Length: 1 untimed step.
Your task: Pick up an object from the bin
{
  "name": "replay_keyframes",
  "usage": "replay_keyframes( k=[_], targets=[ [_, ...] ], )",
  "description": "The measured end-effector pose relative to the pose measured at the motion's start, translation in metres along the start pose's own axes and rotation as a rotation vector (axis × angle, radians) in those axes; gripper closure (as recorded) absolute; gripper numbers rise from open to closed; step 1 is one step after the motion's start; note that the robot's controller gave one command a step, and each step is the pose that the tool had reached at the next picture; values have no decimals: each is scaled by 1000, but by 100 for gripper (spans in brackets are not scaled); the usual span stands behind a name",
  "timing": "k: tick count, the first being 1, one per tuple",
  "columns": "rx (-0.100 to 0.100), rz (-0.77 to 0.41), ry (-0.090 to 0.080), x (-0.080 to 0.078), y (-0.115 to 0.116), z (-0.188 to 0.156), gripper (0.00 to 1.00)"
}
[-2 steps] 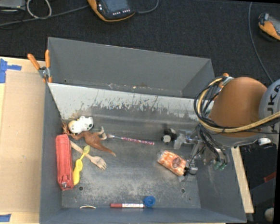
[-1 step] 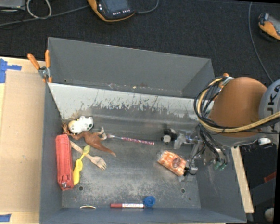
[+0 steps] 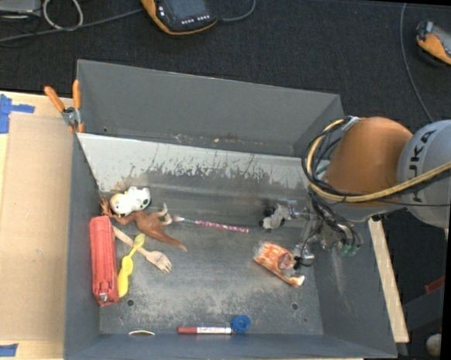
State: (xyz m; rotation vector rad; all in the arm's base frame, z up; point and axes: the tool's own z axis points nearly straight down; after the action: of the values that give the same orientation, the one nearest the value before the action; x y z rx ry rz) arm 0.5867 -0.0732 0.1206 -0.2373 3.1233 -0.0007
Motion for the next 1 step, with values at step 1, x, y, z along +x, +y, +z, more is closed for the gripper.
replay_keyframes(
  k=[1],
  targets=[
    [-3,-41,9,38,4,48,0]
  ],
)
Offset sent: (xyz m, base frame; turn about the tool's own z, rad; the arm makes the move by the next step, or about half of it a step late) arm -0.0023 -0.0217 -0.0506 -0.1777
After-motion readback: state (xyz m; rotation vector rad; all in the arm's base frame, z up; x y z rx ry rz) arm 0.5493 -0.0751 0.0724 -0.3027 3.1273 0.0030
